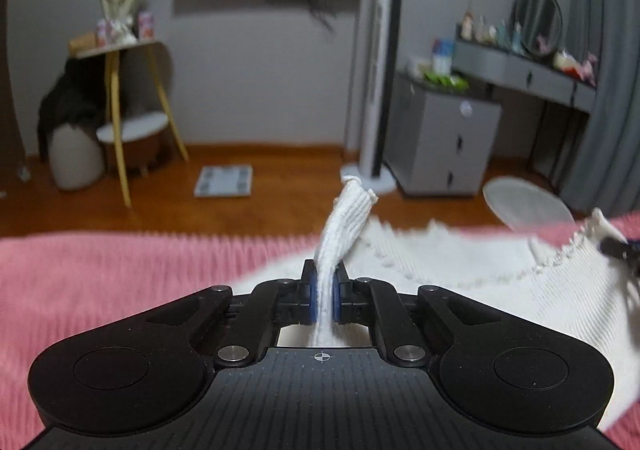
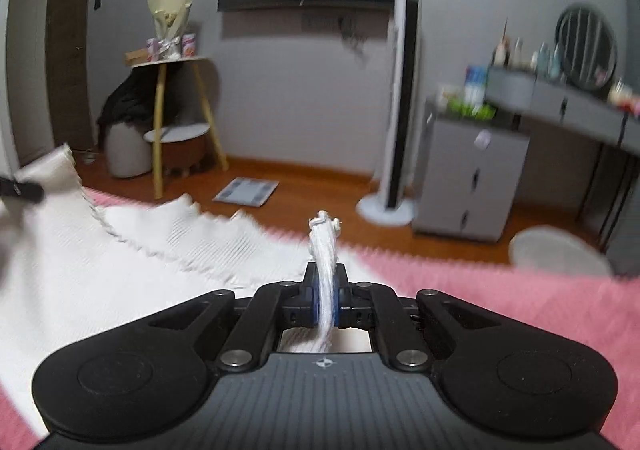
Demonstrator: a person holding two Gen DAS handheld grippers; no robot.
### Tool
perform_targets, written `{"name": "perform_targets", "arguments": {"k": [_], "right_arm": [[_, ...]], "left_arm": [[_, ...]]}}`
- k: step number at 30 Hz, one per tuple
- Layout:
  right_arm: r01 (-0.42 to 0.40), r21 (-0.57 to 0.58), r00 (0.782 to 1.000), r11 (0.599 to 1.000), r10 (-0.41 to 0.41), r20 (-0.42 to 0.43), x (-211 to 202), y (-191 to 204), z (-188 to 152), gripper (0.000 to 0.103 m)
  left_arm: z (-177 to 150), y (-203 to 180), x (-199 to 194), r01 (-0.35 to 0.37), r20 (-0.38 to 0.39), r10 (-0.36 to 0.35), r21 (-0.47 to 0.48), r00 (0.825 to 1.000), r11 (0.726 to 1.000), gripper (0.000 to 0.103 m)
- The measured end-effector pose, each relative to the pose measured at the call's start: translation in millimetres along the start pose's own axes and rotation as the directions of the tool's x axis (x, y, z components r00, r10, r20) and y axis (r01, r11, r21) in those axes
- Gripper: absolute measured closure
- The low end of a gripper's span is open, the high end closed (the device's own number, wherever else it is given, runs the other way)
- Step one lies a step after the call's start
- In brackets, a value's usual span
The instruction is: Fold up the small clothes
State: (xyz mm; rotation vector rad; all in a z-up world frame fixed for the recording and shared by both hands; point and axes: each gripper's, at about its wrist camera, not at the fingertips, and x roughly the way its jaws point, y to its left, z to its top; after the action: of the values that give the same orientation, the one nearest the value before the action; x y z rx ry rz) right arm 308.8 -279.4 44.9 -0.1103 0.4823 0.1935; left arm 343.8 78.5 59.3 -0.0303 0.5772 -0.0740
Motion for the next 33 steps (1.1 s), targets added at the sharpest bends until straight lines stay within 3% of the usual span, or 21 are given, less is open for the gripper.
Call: {"name": "perform_targets", "arguments": {"k": [3, 6, 19, 21, 24, 25, 27, 30, 33], "right_arm": [[0.061, -0.011, 0.998, 0.998, -0.061, 0.018, 15, 2, 11, 0.097], [0.108, -0.024, 0.994, 0.994, -0.108, 0.027, 32, 4, 19, 0.098], [0.197, -0.096, 0.98, 0.976, -0.2, -0.024, 88, 13, 18, 0.097], [0.205, -0.085, 0.978, 0.975, -0.208, -0.028, 89, 13, 16, 0.097], [0.281, -0.07, 0.958, 0.957, -0.284, -0.035, 87, 11, 17, 0.086], [0.281, -0.049, 0.958, 0.958, -0.283, -0.038, 82, 8, 16, 0.085], [0.262, 0.025, 0.964, 0.965, -0.261, -0.046, 64, 1, 15, 0.085], [0.202, 0.125, 0.979, 0.971, -0.198, -0.044, 23, -1, 2, 0.083], [0.114, 0.233, 0.993, 0.966, -0.105, -0.054, -18, 5, -23, 0.078]], "left_arm": [[11, 4, 14, -0.036, 0.025, 0.037, -0.043, 0.999, 0.998, 0.094], [16, 0, 34, -0.094, 0.024, 0.095, -0.016, 0.995, 0.995, 0.094], [5, -14, 90, -0.227, -0.081, 0.231, 0.047, 0.97, 0.973, 0.092], [4, -15, 90, -0.249, -0.083, 0.252, 0.054, 0.964, 0.967, 0.086], [2, -18, 85, -0.282, -0.076, 0.287, 0.075, 0.955, 0.957, 0.075], [3, -17, 80, -0.281, -0.074, 0.286, 0.077, 0.955, 0.957, 0.065], [3, -10, 61, -0.266, -0.072, 0.267, 0.022, 0.961, 0.964, 0.056], [-6, 9, 21, -0.157, -0.066, 0.15, -0.125, 0.986, 0.98, 0.038], [-32, 27, -9, -0.094, -0.106, 0.07, -0.248, 0.992, 0.964, 0.036]]}}
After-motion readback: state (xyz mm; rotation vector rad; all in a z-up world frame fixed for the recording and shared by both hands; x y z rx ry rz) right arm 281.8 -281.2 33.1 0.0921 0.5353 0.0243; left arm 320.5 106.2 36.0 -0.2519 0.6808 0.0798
